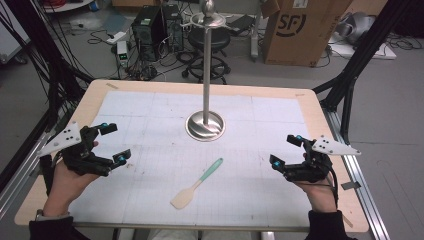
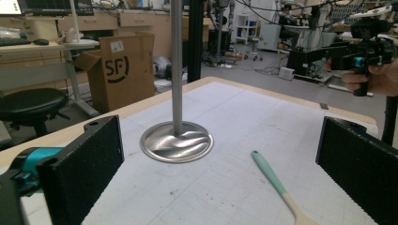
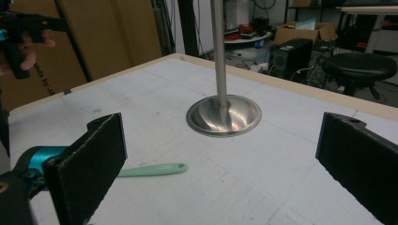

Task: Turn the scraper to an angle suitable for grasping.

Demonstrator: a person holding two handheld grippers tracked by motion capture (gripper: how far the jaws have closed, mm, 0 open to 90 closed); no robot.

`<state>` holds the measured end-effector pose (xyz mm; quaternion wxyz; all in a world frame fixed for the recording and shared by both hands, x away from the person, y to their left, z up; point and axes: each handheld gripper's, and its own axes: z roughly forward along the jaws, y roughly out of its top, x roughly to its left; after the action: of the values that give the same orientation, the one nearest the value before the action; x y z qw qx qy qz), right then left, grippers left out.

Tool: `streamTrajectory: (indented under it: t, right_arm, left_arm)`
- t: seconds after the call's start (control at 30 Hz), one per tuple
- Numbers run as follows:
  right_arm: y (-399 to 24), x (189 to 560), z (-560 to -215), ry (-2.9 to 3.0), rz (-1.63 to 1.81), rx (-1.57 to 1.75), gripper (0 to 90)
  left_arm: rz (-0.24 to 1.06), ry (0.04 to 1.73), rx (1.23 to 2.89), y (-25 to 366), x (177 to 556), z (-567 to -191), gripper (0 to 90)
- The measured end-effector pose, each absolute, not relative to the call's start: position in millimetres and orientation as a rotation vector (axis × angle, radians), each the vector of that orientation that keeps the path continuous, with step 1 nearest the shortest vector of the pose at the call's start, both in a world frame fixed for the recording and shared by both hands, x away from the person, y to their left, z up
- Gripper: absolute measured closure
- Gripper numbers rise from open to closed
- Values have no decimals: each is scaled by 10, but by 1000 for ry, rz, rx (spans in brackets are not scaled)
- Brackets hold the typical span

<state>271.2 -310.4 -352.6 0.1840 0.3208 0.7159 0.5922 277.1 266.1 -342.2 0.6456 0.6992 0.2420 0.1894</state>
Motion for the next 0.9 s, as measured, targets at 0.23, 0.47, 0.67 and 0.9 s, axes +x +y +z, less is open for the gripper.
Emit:
streamTrajectory:
  t: [0.23, 0.47, 0.67, 0.9]
  right_arm:
    - [-2954, 2708, -3526, 2058, 1663, 858, 11]
    - [-2597, 2727, -3552, 2146, 1670, 761, 12]
    - [-2266, 2783, -3684, 2258, 1738, 727, 188]
    - [-1904, 2832, -3920, 2380, 1674, 709, 539]
  left_arm:
    - [445, 559, 1604, 2635, 2759, -3424, 16]
    - [436, 567, 1637, 2594, 2768, -3481, 16]
    - [444, 604, 1633, 2639, 2757, -3539, 17]
    - [446, 616, 1647, 2661, 2701, -3581, 17]
